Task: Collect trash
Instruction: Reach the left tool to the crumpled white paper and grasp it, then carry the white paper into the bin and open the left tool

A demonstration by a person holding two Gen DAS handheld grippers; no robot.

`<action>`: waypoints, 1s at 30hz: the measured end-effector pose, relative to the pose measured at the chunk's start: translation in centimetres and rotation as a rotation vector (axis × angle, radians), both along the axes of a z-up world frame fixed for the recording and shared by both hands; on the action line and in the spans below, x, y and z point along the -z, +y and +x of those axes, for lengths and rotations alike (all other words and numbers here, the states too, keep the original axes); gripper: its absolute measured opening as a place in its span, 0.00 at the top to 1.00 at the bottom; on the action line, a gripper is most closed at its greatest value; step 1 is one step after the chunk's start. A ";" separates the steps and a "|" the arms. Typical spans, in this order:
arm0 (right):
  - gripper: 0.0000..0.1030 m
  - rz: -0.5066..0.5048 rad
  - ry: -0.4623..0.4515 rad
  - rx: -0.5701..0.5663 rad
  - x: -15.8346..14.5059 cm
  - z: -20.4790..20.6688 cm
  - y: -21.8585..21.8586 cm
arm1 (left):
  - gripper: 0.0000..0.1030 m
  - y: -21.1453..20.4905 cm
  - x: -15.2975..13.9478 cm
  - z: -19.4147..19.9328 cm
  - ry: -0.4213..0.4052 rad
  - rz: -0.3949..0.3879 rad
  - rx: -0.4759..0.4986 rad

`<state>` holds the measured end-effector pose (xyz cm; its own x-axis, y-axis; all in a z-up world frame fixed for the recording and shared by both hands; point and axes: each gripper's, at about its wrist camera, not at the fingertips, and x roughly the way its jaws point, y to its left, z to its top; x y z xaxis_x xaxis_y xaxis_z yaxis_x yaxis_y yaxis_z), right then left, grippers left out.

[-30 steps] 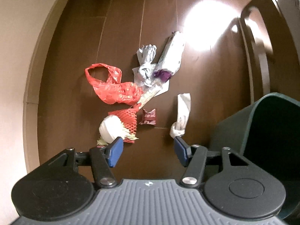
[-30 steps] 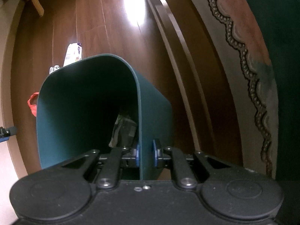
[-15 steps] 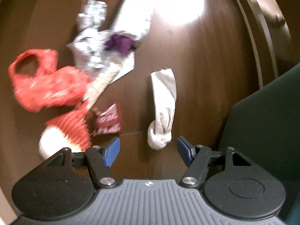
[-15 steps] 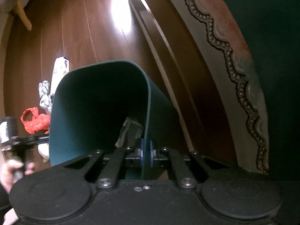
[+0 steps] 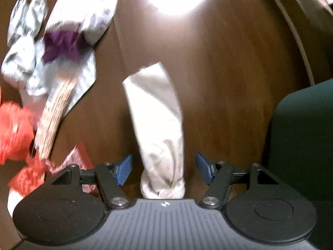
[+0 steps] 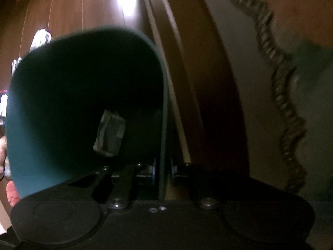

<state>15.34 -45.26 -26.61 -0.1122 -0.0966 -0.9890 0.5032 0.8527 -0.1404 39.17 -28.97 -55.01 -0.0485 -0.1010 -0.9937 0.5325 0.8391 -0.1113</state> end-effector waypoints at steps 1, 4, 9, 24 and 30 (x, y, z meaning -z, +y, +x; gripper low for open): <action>0.91 0.006 -0.002 0.006 0.1 -0.4 -0.3 | 0.40 -0.1 0.0 -0.1 -0.007 -0.004 0.005; 0.92 0.016 0.001 0.012 1.3 -0.8 -0.5 | 0.63 -0.1 -0.1 -0.3 -0.023 0.003 -0.001; 0.95 0.025 0.018 0.027 2.8 -1.6 -0.9 | 0.84 0.7 -0.3 0.0 -0.032 0.035 -0.033; 0.96 -0.021 -0.025 0.131 1.7 -2.4 -0.8 | 0.92 2.3 -10.0 2.2 -0.084 0.022 -0.010; 0.97 -0.066 0.006 0.143 0.7 -1.1 0.6 | 0.92 4.7 -19.2 3.9 -0.146 -0.004 0.000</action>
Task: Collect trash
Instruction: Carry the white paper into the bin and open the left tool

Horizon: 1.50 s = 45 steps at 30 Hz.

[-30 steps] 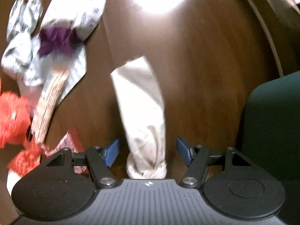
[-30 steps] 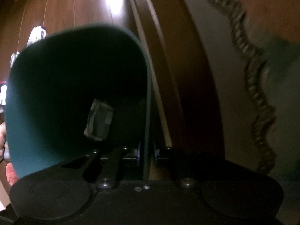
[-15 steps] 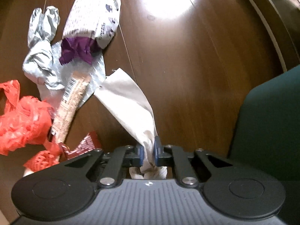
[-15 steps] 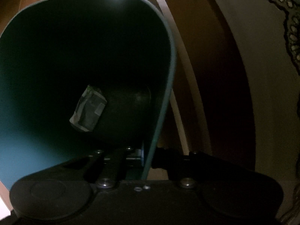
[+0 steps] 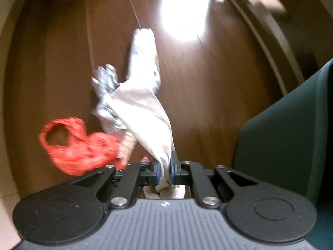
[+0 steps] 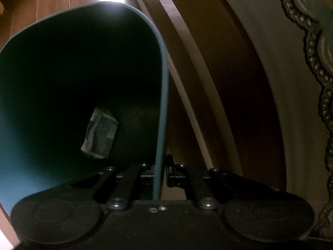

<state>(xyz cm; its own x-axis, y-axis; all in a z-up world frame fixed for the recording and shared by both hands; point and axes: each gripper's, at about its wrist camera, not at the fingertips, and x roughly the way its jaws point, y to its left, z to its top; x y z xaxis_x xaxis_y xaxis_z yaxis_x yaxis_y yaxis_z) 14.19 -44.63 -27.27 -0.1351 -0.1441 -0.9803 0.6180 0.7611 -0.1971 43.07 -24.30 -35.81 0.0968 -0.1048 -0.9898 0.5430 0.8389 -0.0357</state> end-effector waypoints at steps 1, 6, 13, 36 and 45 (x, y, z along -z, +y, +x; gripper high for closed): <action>0.97 -0.003 0.005 0.002 -0.1 0.2 0.1 | 0.92 0.4 -1.7 0.3 -0.010 -0.007 -0.001; 0.96 -0.006 0.039 -0.001 0.9 1.2 1.3 | 0.92 0.6 -8.3 0.0 -0.014 -0.084 0.013; 0.94 -0.010 0.065 -0.028 0.6 2.0 1.6 | 0.92 -3.6 -13.0 -4.4 0.111 -0.214 0.111; 0.93 0.107 -0.023 -0.086 1.0 4.5 1.3 | 0.91 -10.6 -6.6 -10.5 0.378 -0.097 0.208; 0.93 0.113 -0.035 -0.091 1.6 4.7 0.8 | 0.54 -9.1 -8.4 -9.1 0.351 -0.157 0.141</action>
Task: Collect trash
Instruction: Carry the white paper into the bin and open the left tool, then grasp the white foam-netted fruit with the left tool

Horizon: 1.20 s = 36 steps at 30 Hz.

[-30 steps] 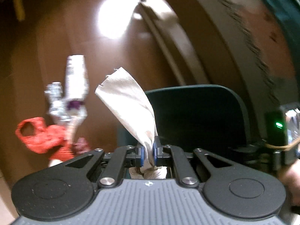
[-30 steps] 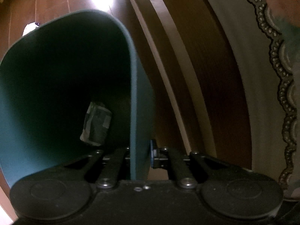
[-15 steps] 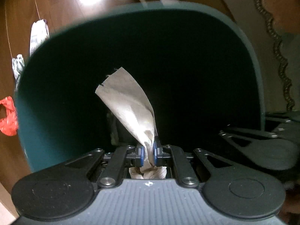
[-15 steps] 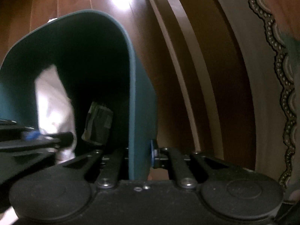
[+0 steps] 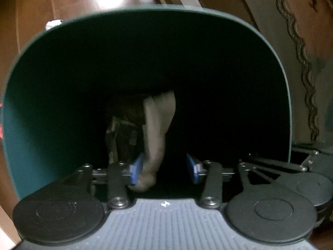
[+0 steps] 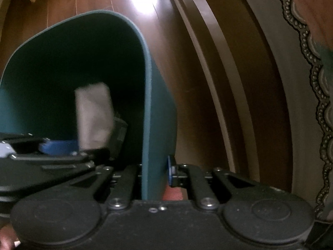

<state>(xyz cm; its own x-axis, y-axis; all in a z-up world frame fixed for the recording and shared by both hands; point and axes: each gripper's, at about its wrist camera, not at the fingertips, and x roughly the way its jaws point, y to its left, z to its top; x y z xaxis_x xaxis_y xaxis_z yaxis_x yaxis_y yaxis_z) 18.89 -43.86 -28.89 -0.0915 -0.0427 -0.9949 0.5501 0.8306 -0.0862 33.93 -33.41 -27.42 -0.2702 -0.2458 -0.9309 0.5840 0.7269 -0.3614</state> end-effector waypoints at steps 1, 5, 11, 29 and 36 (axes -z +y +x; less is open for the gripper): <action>0.93 -0.003 0.000 -0.004 -0.1 -0.1 0.1 | 0.52 0.3 -0.2 0.2 0.007 -0.007 -0.012; 0.93 -0.020 -0.001 -0.022 -0.4 -0.1 0.4 | 0.48 1.6 -1.9 0.8 -0.002 -0.044 -0.035; 0.92 -0.041 0.009 -0.009 -0.7 -0.1 0.6 | 0.48 5.0 -5.8 1.9 -0.049 -0.113 -0.088; 0.91 -0.017 0.022 0.046 -1.2 -0.5 -1.1 | 0.37 21.5 4.8 6.1 -0.208 0.168 -0.337; 0.91 -0.010 0.036 0.049 -1.5 -1.1 -1.2 | 0.37 23.7 15.3 6.1 -0.171 0.254 -0.395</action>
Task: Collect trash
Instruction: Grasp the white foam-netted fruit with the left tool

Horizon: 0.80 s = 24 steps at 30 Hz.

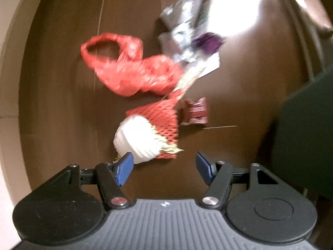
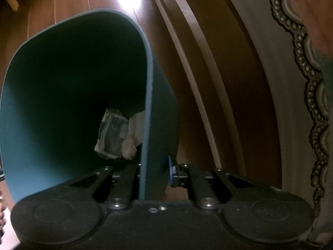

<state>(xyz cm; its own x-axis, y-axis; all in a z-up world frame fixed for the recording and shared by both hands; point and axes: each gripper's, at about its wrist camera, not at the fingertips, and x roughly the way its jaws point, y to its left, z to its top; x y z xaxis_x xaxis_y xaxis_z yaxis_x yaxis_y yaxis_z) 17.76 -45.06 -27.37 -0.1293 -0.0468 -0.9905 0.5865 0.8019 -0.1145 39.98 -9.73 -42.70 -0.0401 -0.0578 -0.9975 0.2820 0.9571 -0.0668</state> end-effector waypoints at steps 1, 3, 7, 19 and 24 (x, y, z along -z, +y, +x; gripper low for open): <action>0.91 0.000 0.003 -0.001 0.1 0.1 0.1 | 0.37 0.5 1.2 0.2 0.006 0.000 -0.025; 0.91 0.000 0.004 -0.008 0.1 0.0 0.4 | 0.37 1.5 3.6 0.6 0.011 0.006 -0.084; 0.90 0.001 0.004 -0.023 0.3 0.2 0.8 | 0.37 3.0 6.7 1.5 0.026 0.013 -0.176; 0.90 0.027 0.024 -0.021 0.4 0.2 1.1 | 0.39 3.9 9.4 1.5 0.013 0.052 -0.252; 0.90 0.019 0.026 -0.029 0.3 0.1 1.3 | 0.53 4.4 9.2 0.8 -0.015 0.071 -0.250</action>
<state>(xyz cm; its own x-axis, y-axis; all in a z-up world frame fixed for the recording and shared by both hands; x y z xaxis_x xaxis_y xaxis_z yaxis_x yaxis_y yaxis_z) 17.85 -43.74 -27.65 -0.1539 -0.0321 -0.9876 0.5596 0.8209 -0.1139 40.76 -5.34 -51.88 -0.0185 0.0063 -0.9998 0.0363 0.9993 0.0056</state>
